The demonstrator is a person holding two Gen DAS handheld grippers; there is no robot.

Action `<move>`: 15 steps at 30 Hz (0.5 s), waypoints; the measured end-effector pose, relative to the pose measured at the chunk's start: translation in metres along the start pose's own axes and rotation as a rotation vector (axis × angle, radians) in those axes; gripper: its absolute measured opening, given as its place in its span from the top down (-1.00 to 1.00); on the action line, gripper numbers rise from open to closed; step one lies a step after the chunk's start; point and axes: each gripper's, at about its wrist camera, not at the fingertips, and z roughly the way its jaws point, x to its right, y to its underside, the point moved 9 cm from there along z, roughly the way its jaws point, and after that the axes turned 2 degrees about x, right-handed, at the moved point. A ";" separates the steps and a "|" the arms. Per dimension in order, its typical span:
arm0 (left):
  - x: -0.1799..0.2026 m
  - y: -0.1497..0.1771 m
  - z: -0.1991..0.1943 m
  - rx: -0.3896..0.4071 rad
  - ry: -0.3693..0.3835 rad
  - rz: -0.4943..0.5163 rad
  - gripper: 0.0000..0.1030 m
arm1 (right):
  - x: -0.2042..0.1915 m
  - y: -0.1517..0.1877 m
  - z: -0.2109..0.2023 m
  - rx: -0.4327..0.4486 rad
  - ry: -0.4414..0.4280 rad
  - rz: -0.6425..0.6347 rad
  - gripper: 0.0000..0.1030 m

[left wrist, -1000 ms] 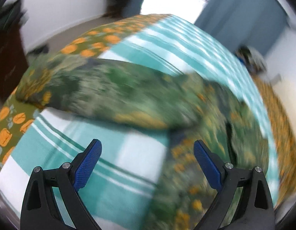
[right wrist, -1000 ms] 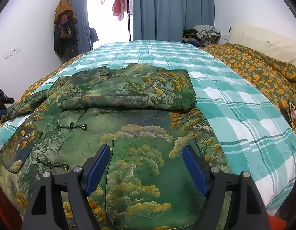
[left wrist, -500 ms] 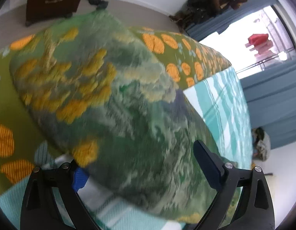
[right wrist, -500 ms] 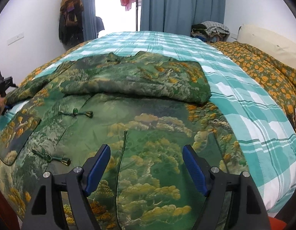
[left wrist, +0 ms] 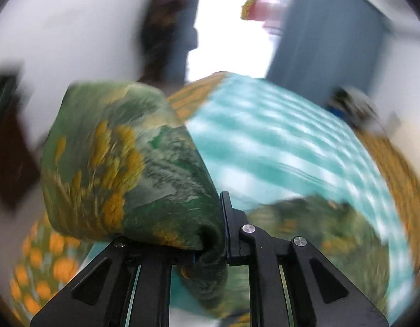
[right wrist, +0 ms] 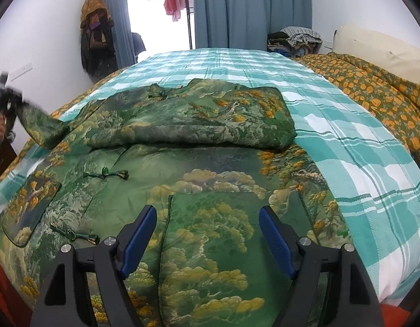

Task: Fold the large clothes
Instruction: 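Grasp the jacket side edge with the left tool and fold it inward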

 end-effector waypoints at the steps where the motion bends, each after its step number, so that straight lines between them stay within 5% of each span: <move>1: 0.036 -0.004 -0.006 0.019 0.033 0.101 0.75 | 0.002 -0.001 -0.001 0.003 0.002 0.007 -0.54; 4: 0.144 0.013 -0.021 0.046 0.135 0.379 0.75 | 0.011 -0.004 -0.005 0.019 0.011 0.029 -0.54; 7: 0.212 0.050 -0.018 0.010 0.203 0.512 0.71 | 0.020 -0.006 -0.010 0.035 0.022 0.047 -0.54; 8: 0.230 0.069 -0.012 -0.018 0.221 0.540 0.60 | 0.022 -0.007 -0.011 0.041 0.026 0.051 -0.54; 10: 0.254 0.108 0.002 -0.103 0.259 0.568 0.08 | 0.030 -0.008 -0.013 0.050 0.037 0.060 -0.54; 12: 0.264 0.139 0.017 -0.165 0.259 0.591 -0.69 | 0.036 -0.008 -0.014 0.052 0.045 0.071 -0.54; 15: 0.259 0.183 0.017 -0.218 0.258 0.630 -0.75 | 0.046 -0.010 -0.013 0.046 0.044 0.105 -0.54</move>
